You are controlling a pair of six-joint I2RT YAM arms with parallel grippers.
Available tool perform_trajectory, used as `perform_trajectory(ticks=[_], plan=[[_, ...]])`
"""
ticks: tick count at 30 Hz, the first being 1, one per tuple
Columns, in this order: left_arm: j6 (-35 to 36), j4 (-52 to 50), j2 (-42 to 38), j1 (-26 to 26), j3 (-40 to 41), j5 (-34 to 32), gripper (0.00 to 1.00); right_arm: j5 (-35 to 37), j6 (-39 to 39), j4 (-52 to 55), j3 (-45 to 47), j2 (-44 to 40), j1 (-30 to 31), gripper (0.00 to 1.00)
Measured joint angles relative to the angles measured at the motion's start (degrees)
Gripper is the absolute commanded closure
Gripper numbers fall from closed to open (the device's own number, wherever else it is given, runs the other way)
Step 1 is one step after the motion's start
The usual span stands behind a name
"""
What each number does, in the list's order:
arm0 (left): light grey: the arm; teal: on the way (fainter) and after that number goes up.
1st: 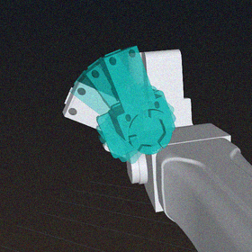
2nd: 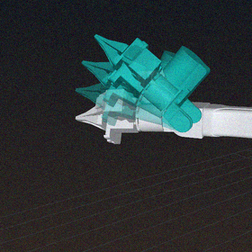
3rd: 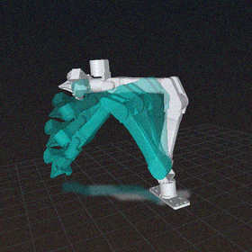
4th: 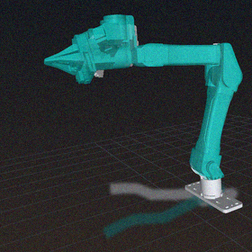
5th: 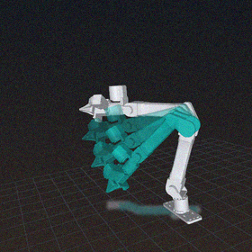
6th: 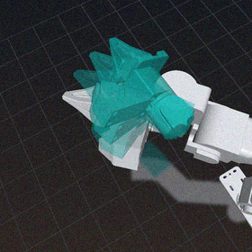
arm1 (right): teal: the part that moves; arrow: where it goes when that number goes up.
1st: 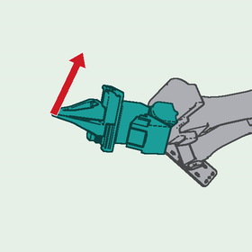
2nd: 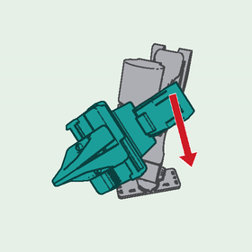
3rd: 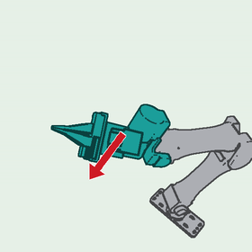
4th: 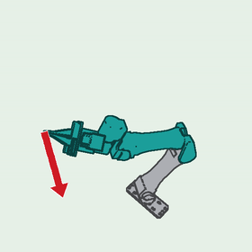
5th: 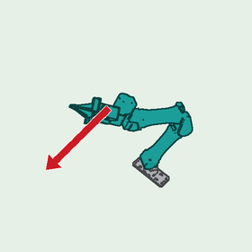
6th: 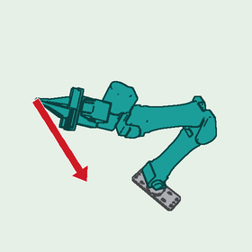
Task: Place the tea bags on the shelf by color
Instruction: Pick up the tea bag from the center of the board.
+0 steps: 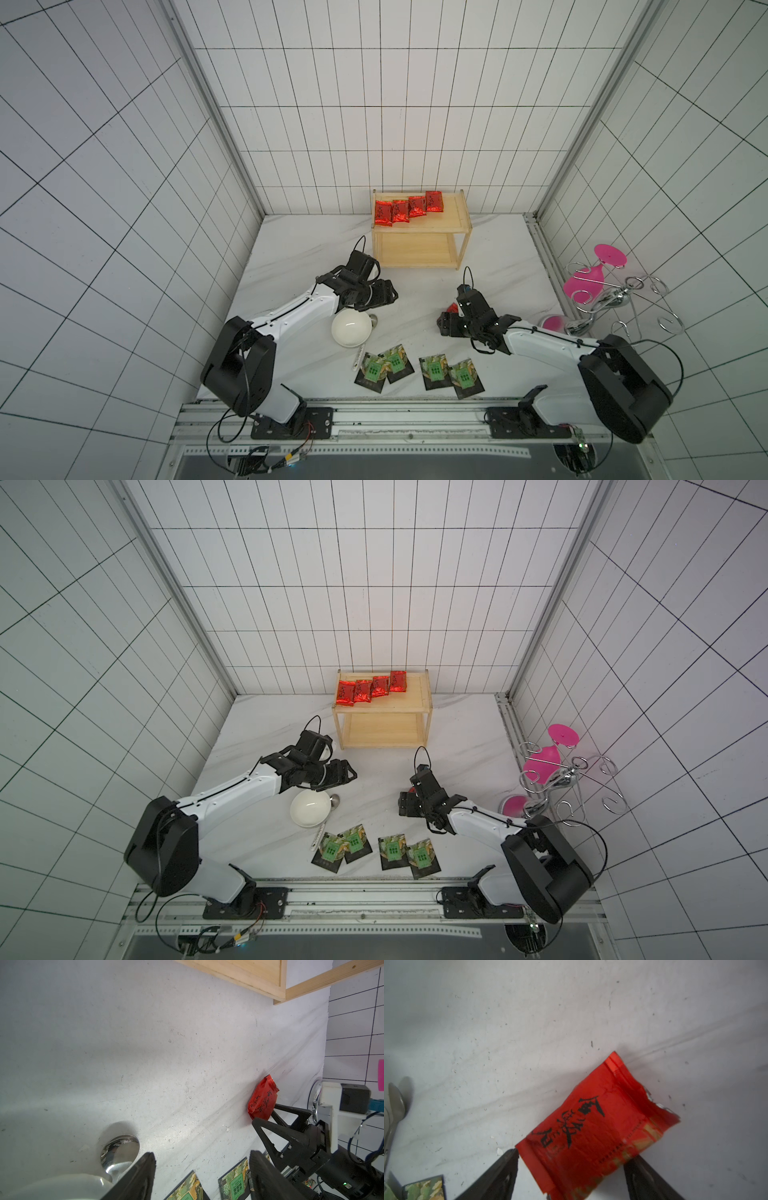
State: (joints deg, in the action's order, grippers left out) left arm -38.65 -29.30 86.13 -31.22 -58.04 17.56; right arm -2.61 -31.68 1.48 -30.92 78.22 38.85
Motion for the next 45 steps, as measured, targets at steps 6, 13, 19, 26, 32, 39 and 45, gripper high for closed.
perform_trajectory(ticks=[6,13,19,26,32,39,45], plan=[[-0.35,0.46,0.0,0.22,0.0,0.22,0.26,-3.3,0.2,-1.49,-1.18,1.46,-2.51,0.14],[-0.76,2.1,0.07,0.26,0.76,1.57,0.28,-7.58,-0.02,-3.65,-3.28,4.46,-2.86,0.26],[-0.76,4.46,2.75,-0.33,1.07,6.16,0.31,-11.32,-0.04,-5.79,-4.28,6.21,-2.84,0.33],[1.42,6.05,8.85,-5.51,-0.2,12.35,0.32,-11.52,1.18,-3.74,-4.13,-3.17,-3.52,0.49],[1.64,8.5,15.19,-6.23,-4.2,14.95,0.34,-12.17,0.76,-6.03,0.48,-11.1,-3.65,0.74],[2.25,9.46,19.71,-6.23,-7.15,15.72,0.36,-14.23,-1.33,-7.76,5.68,-11.15,-3.65,0.9],[2.89,10.34,22.18,-6.23,-9.05,16.22,0.37,-15.3,-2.03,-10.34,8.46,-11.15,-3.65,0.93]])
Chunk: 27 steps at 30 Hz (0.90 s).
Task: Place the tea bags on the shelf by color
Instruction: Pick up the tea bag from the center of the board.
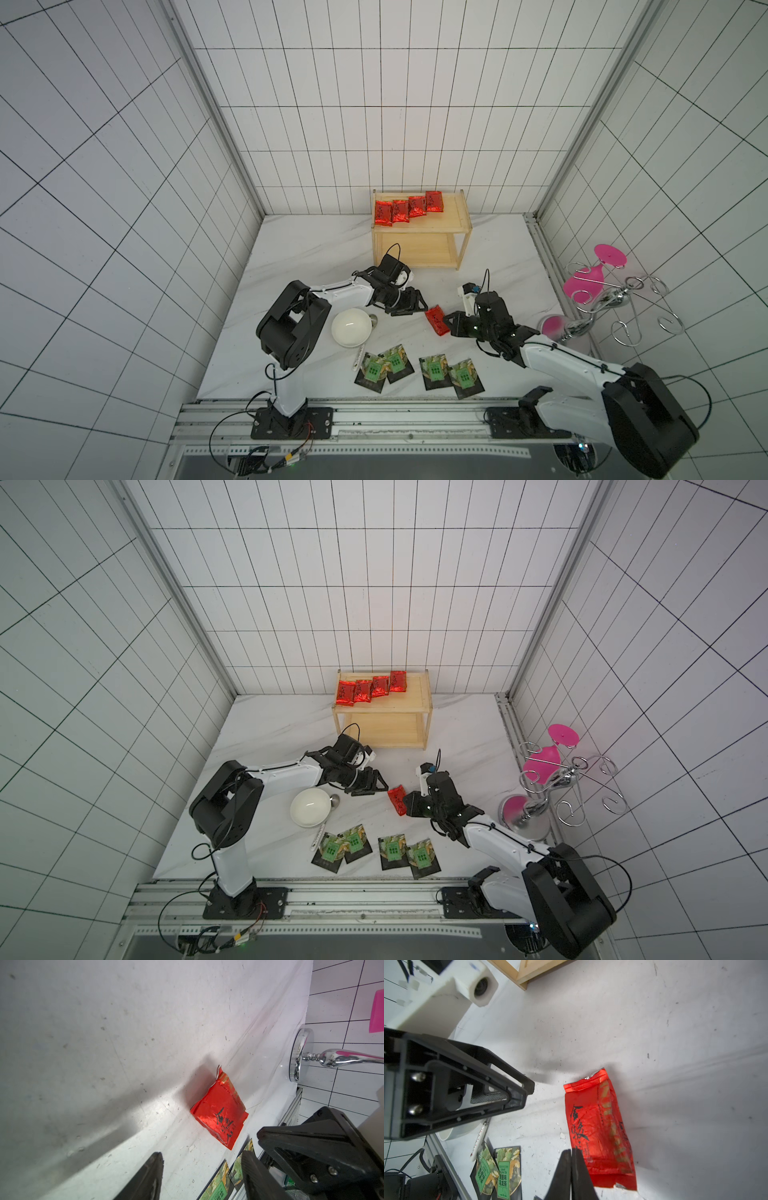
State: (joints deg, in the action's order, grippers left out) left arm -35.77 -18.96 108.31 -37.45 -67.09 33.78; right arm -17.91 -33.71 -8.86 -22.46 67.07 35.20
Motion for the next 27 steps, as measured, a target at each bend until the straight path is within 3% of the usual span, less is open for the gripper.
perform_trajectory(ticks=[9,18,27], plan=[[0.04,1.49,3.34,-1.66,-1.6,0.83,0.38,-0.07,-0.9,-1.88,2.71,0.72,0.0,0.93],[0.81,1.62,4.61,-2.19,-1.6,1.07,0.47,0.35,-1.81,-3.34,3.87,2.14,-0.02,0.96],[0.83,1.62,5.4,-2.19,-1.62,1.16,0.48,0.76,-1.9,-3.72,4.5,2.58,-0.63,0.97]])
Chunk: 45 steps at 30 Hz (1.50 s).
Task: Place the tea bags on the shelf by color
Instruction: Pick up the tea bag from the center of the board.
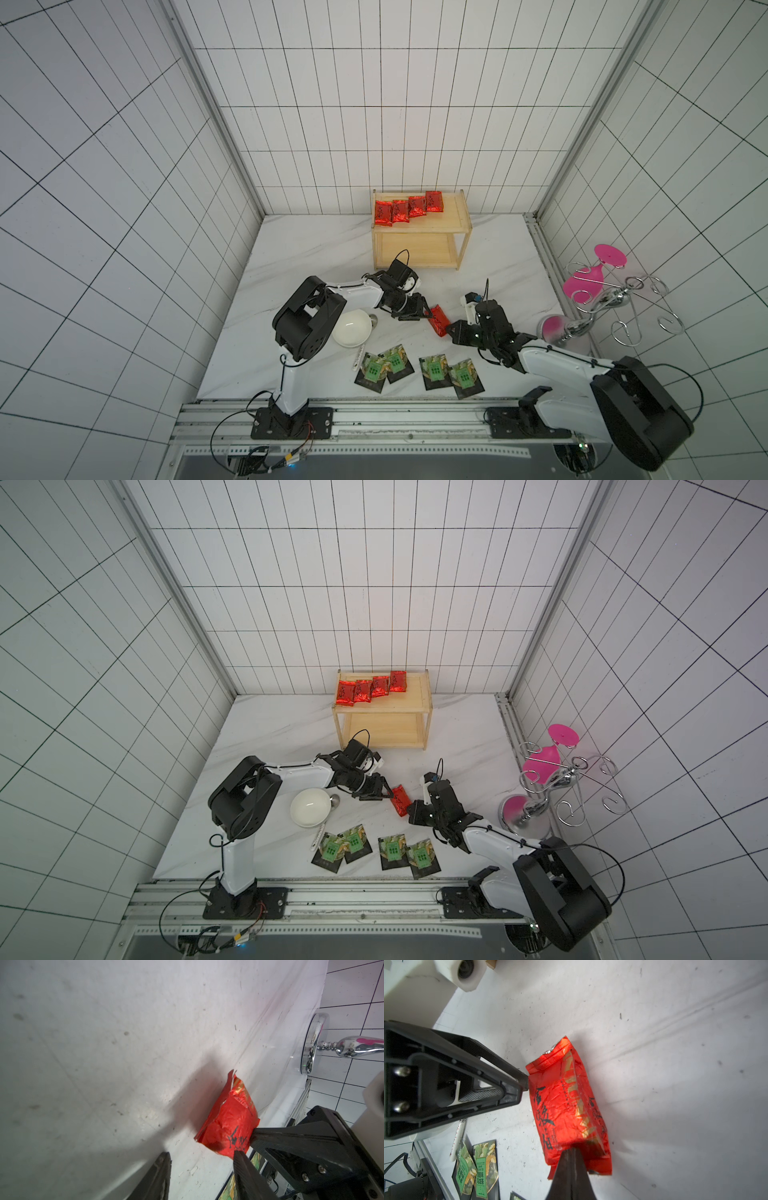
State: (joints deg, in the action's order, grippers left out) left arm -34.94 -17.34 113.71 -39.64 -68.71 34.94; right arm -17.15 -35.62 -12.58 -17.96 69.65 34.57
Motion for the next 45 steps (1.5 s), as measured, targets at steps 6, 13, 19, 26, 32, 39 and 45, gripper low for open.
perform_trajectory(ticks=[6,13,19,26,32,39,45], plan=[[-0.2,0.5,0.0,-0.02,-0.22,0.04,0.48,0.0,0.0,-0.79,0.17,1.4,-0.5,0.98],[-0.2,0.87,0.0,-0.07,-0.31,-0.11,0.48,-0.26,0.02,-1.68,0.17,2.56,-0.87,0.99],[0.02,0.87,0.0,-0.07,-0.31,-0.83,0.57,-1.14,0.07,-3.13,0.17,4.11,-0.87,0.99],[0.09,1.86,-0.07,-0.46,-0.31,-0.96,0.78,-2.05,0.28,-3.5,0.17,4.28,-1.36,0.99],[0.0,2.16,-0.42,-0.61,-0.28,-0.98,0.88,-2.19,0.31,-3.52,0.17,4.28,-1.62,1.0],[0.15,2.16,-2.58,-0.76,0.39,-1.68,0.99,-2.16,0.48,-3.04,0.17,4.04,-2.05,0.96],[-1.53,3.65,-5.75,-0.52,3.08,-1.99,1.0,-0.85,-1.38,2.62,0.07,-4.68,-2.36,0.88]])
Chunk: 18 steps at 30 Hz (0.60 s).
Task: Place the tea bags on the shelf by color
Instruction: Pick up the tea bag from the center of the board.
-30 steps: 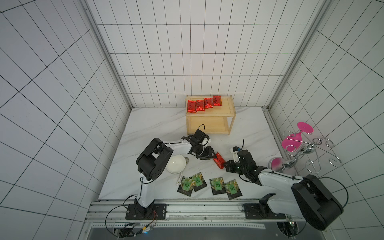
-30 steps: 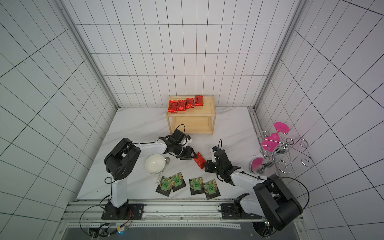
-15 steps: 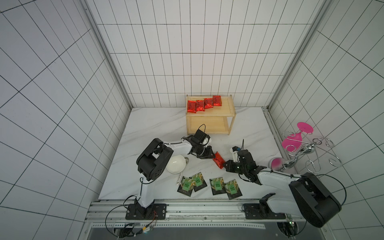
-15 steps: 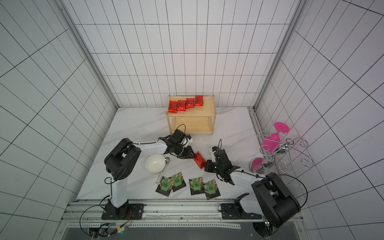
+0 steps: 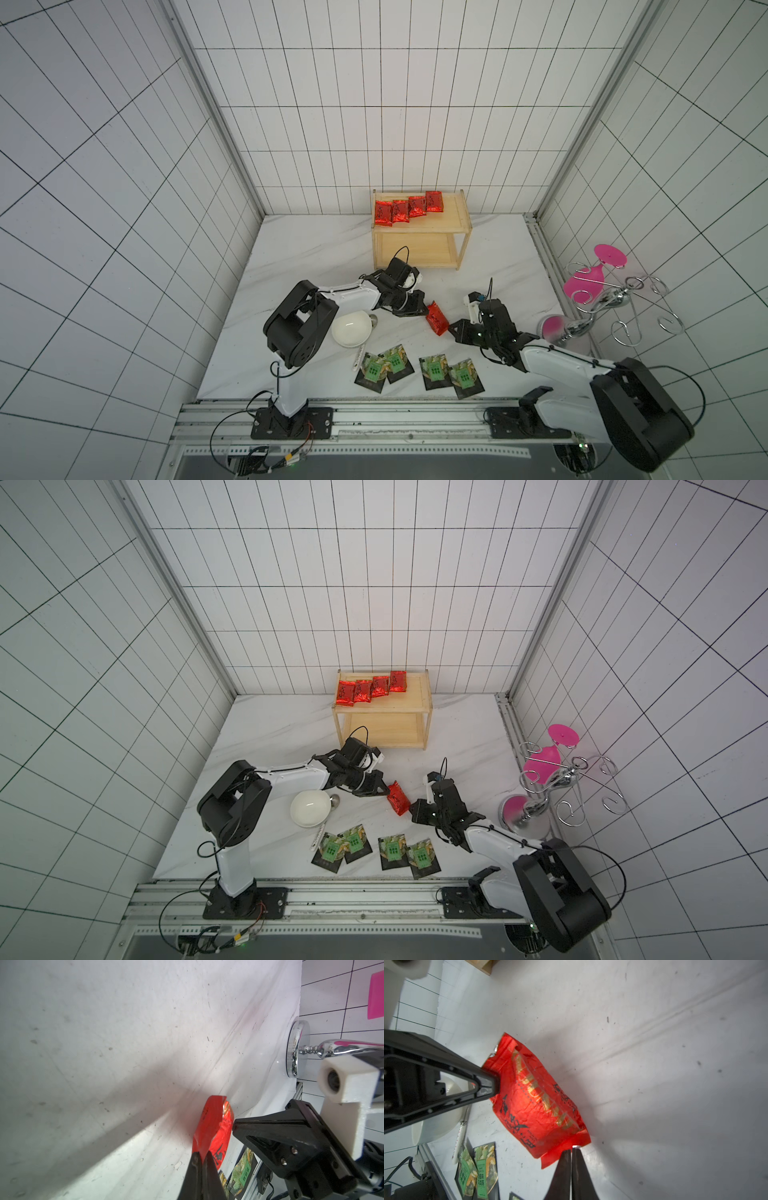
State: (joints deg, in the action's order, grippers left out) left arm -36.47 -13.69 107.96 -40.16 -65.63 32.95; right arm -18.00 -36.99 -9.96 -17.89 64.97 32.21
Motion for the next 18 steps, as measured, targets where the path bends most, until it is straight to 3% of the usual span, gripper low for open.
perform_trajectory(ticks=[9,18], plan=[[-11.78,14.86,-8.35,5.03,7.76,4.0,1.0,3.85,-18.49,2.75,0.0,-18.69,-1.16,0.66],[-17.66,23.98,-11.72,5.88,8.57,6.75,1.0,-2.86,-31.32,-9.01,0.0,-12.44,-4.42,0.61]])
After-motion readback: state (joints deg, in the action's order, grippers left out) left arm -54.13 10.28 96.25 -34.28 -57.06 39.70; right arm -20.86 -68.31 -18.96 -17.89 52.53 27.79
